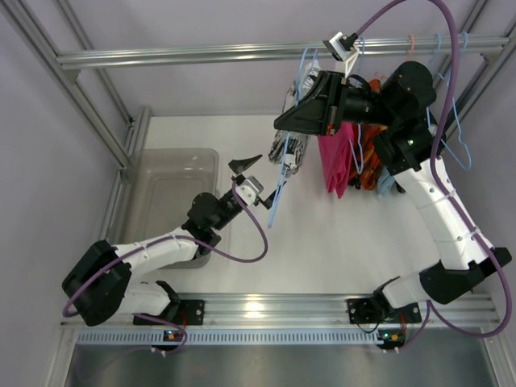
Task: Remove the trousers from the hanger
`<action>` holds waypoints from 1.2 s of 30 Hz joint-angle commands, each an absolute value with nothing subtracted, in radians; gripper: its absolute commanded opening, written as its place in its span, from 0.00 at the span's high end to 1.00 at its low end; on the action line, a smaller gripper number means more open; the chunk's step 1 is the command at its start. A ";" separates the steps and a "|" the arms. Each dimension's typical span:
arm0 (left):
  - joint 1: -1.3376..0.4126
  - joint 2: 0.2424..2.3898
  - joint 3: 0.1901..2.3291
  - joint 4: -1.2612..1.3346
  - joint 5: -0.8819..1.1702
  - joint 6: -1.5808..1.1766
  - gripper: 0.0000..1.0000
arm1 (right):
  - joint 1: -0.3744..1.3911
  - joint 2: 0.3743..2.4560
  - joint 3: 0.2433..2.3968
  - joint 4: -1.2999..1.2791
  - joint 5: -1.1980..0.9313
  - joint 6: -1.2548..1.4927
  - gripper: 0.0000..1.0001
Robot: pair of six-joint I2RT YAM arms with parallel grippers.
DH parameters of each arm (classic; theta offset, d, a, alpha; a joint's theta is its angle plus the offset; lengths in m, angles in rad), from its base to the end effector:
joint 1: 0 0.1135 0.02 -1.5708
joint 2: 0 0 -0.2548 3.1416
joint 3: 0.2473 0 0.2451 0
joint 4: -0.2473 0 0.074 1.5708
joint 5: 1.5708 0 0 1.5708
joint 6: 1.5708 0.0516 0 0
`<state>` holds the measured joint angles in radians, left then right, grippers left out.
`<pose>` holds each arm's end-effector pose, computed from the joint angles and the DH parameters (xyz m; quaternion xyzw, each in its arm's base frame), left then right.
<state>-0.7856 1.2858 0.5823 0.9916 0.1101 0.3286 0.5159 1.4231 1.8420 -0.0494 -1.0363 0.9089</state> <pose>0.2000 -0.2081 0.2856 0.3533 0.4837 -0.2133 0.7718 0.2118 0.1712 0.5532 -0.3049 0.5613 0.6803 0.3594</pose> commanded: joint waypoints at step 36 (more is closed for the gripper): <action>-0.821 1.364 0.785 1.198 0.025 0.322 0.22 | 0.584 1.312 1.807 0.052 -1.109 0.793 1.00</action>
